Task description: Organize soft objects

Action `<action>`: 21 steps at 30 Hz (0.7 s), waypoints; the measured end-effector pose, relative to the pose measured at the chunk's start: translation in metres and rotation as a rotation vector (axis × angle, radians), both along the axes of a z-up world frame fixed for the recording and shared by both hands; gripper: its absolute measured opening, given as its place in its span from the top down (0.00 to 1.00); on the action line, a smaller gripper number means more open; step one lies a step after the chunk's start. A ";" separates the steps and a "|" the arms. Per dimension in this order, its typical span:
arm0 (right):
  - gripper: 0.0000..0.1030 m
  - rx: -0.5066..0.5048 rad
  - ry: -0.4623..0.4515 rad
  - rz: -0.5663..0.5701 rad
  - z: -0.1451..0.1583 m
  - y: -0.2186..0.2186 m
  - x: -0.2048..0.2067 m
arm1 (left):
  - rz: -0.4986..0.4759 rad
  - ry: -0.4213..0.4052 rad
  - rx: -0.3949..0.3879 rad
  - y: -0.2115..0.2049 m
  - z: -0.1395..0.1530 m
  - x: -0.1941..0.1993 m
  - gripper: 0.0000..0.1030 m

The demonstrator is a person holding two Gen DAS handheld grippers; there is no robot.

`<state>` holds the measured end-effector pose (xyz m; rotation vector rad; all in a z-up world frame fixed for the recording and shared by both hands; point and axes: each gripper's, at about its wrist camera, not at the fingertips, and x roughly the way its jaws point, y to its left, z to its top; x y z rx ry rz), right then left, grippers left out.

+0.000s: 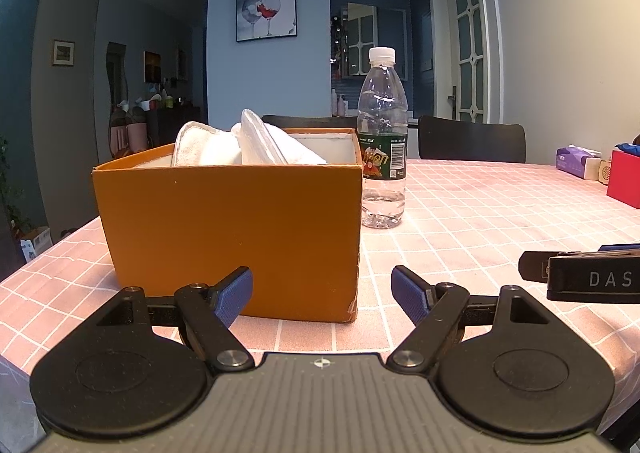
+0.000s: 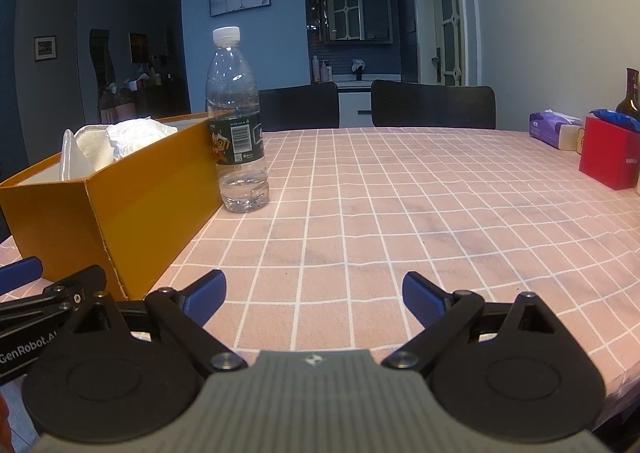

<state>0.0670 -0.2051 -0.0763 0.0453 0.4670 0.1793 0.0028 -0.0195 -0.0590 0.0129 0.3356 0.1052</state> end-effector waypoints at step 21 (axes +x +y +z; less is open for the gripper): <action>0.09 0.003 0.002 -0.007 -0.002 -0.001 0.001 | 0.000 0.011 0.000 -0.003 0.000 0.002 0.10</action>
